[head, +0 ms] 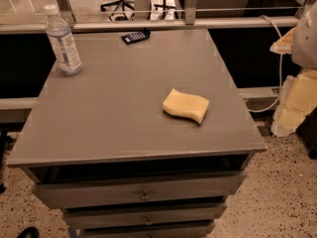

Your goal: Move sponge near blue plastic bottle

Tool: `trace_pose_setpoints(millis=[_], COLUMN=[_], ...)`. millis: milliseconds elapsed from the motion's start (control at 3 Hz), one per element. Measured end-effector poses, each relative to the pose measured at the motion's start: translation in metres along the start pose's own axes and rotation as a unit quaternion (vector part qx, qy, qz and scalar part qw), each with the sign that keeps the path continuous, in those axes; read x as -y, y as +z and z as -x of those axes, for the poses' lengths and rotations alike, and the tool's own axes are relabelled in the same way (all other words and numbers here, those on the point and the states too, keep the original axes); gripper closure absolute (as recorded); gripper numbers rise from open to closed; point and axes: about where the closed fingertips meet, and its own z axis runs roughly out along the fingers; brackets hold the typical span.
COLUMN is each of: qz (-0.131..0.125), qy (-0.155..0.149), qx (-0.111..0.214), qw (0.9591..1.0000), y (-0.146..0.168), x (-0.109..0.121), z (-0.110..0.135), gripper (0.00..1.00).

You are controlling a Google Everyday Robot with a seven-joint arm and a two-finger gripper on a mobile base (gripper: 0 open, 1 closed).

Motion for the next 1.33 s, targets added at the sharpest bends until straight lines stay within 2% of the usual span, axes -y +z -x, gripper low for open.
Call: trace_pose_setpoints(millis=[333,667,1333], qz=[-0.008,-0.01,-0.013], qy=[-0.001,0.008,0.019], qx=[0.004,0.033,0.118], qw=[1.0,0.9994,0.9927], y=[-0.002,0.023,0.102], x=[0.0,0.001,0.031], z=[0.001,0.0,0.042], gripper=[0.0,0.0,0.0])
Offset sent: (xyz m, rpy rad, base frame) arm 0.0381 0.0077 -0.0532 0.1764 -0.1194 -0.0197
